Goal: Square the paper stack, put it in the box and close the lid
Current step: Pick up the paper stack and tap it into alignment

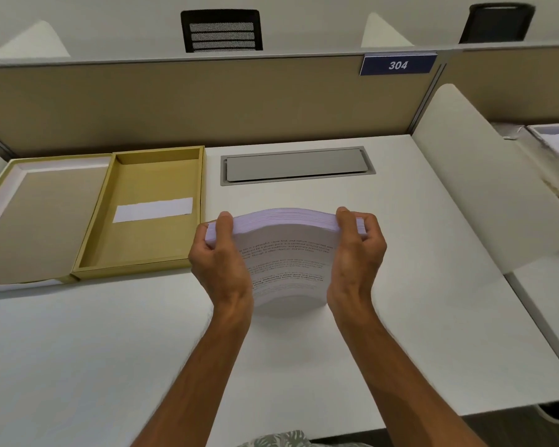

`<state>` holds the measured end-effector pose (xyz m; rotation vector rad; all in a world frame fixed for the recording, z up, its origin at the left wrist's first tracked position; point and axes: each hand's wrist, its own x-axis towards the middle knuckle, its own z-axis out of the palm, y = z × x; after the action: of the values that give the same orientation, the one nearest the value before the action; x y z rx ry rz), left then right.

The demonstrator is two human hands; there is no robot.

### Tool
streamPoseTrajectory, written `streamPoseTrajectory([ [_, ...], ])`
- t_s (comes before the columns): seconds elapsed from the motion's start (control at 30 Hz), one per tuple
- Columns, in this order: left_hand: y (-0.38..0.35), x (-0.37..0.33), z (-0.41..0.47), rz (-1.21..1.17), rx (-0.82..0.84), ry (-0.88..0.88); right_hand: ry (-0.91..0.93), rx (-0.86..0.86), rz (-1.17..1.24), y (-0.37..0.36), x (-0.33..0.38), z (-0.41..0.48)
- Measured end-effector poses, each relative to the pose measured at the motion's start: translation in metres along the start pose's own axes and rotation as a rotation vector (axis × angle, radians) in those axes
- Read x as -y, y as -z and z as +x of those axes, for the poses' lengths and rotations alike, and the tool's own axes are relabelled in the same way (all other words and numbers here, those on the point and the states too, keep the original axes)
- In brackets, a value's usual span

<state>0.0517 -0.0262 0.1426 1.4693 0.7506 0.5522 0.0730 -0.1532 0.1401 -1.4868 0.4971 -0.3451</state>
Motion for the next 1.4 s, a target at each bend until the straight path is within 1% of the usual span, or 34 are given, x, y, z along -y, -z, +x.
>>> streamPoseTrajectory([
  [0.23, -0.001, -0.001, 0.002, -0.006, 0.036, -0.021, 0.033, 0.029, 0.012, 0.0, -0.001, 0.002],
  [0.3, 0.001, 0.001, 0.002, -0.026, 0.081, -0.044, 0.051, 0.078, 0.017, 0.002, -0.001, 0.002],
  [0.37, 0.005, 0.003, 0.005, -0.048, 0.174, -0.065, 0.08, 0.184, 0.05, 0.009, -0.003, 0.004],
  [0.47, 0.012, 0.007, 0.01, -0.071, 0.299, -0.086, 0.138, 0.418, 0.111, 0.028, -0.01, 0.011],
  [0.53, 0.015, 0.01, 0.013, -0.052, 0.338, -0.107, 0.143, 0.532, 0.064, 0.039, -0.015, 0.016],
  [0.57, 0.016, 0.011, 0.015, -0.046, 0.351, -0.12, 0.143, 0.558, 0.025, 0.042, -0.019, 0.017],
  [0.7, 0.021, 0.014, 0.02, -0.052, 0.4, -0.163, 0.18, 0.564, -0.058, 0.046, -0.025, 0.022],
  [0.93, 0.03, 0.023, 0.021, -0.043, 0.501, -0.144, 0.178, 0.575, -0.063, 0.044, -0.035, 0.026],
  [1.0, 0.034, 0.028, 0.023, 0.005, 0.526, -0.139, 0.18, 0.594, -0.091, 0.046, -0.038, 0.029],
  [1.17, 0.057, 0.06, 0.032, 0.217, 0.624, -0.174, 0.189, 0.615, -0.176, 0.063, -0.061, 0.038],
  [1.23, 0.062, 0.069, 0.033, 0.271, 0.62, -0.173, 0.2, 0.597, -0.219, 0.068, -0.071, 0.037],
  [1.4, 0.059, 0.074, 0.028, 0.338, 0.501, -0.236, 0.294, 0.514, -0.295, 0.067, -0.079, 0.033],
])
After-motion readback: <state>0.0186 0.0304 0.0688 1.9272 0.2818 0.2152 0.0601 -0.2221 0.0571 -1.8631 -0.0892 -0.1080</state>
